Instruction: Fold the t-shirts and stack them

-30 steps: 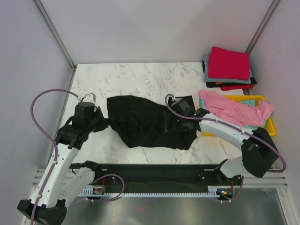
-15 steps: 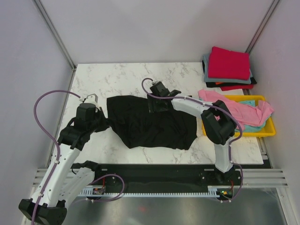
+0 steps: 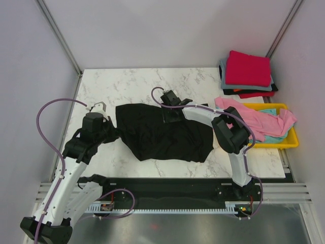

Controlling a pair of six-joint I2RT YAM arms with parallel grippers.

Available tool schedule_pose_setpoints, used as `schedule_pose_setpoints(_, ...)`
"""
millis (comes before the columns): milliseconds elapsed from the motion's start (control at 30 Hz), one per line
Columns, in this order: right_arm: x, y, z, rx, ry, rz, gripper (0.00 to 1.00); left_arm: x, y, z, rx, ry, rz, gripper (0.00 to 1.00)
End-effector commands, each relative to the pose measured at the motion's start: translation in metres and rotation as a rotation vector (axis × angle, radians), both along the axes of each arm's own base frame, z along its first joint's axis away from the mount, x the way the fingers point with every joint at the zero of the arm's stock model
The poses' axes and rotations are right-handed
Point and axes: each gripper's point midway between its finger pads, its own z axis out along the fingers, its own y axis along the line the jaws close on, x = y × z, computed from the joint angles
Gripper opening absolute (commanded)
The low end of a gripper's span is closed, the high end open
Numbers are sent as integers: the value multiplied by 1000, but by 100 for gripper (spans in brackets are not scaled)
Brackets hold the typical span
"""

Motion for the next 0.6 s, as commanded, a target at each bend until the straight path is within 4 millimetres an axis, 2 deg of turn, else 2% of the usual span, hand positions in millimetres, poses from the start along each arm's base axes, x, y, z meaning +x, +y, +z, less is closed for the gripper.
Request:
schedule_pose_setpoints(0, 13, 10, 10, 27, -44, 6, 50, 6, -3, 10, 3, -56, -34, 2)
schedule_pose_setpoints(133, 11, 9, 4, 25, -33, 10, 21, 5, -2, 10, 3, -54, -32, 2)
schedule_pose_setpoints(200, 12, 8, 9, 27, -44, 2, 11, 6, -2, 10, 3, -56, -30, 2)
schedule_pose_setpoints(233, 11, 7, 11, 30, -45, 0, 2, 6, -2, 9, 4, -51, -32, 2)
schedule_pose_setpoints(367, 9, -2, 28, 13, -75, -20, 2, 6, -2, 8, 2, -49, -30, 2)
schedule_pose_setpoints(400, 7, -4, 37, 15, -91, -25, 2, 6, -2, 9, 3, -49, -31, 2)
schedule_pose_setpoints(500, 3, -11, 54, 7, -117, -33, 10, 5, -1, 10, 3, -57, -24, 2)
schedule_pose_setpoints(567, -3, -18, 56, -15, -111, -32, 11, 5, -1, 11, 2, -62, -21, 2)
